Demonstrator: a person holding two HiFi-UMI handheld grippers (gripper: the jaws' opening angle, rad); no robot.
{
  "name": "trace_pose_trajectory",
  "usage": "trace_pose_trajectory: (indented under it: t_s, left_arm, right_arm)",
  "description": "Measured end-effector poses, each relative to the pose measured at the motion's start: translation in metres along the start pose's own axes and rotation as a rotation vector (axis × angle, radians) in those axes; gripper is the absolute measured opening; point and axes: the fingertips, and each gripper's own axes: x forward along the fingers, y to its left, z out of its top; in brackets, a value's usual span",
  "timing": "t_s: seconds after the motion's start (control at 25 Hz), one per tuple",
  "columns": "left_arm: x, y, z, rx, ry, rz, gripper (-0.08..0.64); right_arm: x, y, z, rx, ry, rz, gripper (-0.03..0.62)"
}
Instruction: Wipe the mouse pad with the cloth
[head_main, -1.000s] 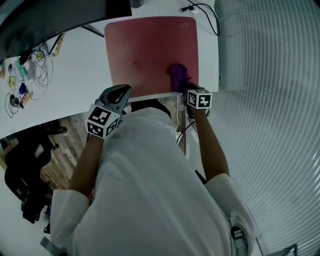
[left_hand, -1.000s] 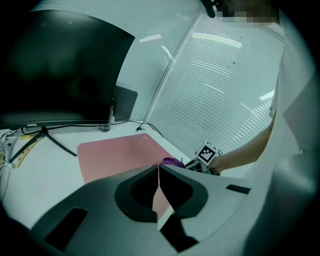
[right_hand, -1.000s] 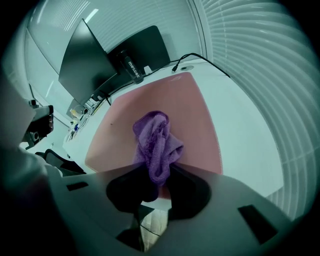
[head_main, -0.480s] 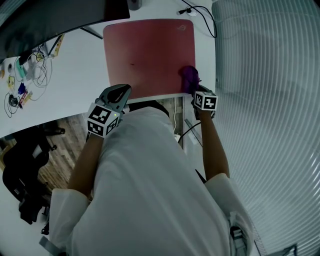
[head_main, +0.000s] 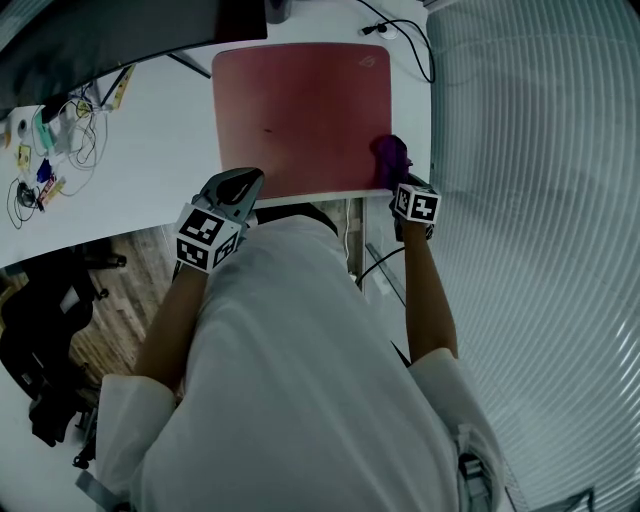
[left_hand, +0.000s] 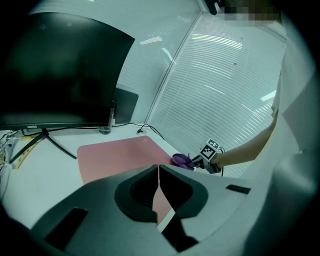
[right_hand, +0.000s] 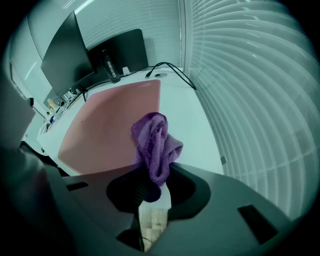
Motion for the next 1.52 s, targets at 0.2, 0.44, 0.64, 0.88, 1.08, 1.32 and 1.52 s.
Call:
trace_pose_trajectory:
  t_s: [0.2,0.44,0.64,0.88,1.08,1.32,1.52]
  left_arm:
    - [-0.004,0.002,0.001,-0.009,-0.01,0.003,0.023]
    - [-0.018,0.014,-0.004,-0.031,-0.018,0.037,0.023]
    - [-0.033,0.03,-0.011,-0.062,-0.02,0.069,0.023]
    - [-0.042,0.041,-0.016,-0.083,-0.027,0.077,0.023]
    - [-0.051,0.047,-0.019,-0.091,-0.03,0.077,0.023]
    - [-0.063,0.055,-0.027,-0.101,-0.028,0.082,0.023]
    - [-0.068,0.058,-0.031,-0.104,-0.032,0.082,0.023]
  right_arm:
    - [-0.009,-0.012,0.027,0.021,-0.066,-0.035,0.098]
    - [-0.002,-0.015,0.057,0.001,-0.076,-0.102,0.098]
    - [0.008,0.0,0.065,-0.024,-0.057,-0.123,0.098]
    - [0.018,0.028,0.065,-0.059,-0.034,-0.096,0.098]
    - [0.022,0.041,0.062,-0.049,-0.012,-0.086,0.098]
    - [0.026,0.051,0.06,-0.045,0.012,-0.075,0.098]
    - [0.028,0.06,0.059,-0.054,0.017,-0.07,0.098]
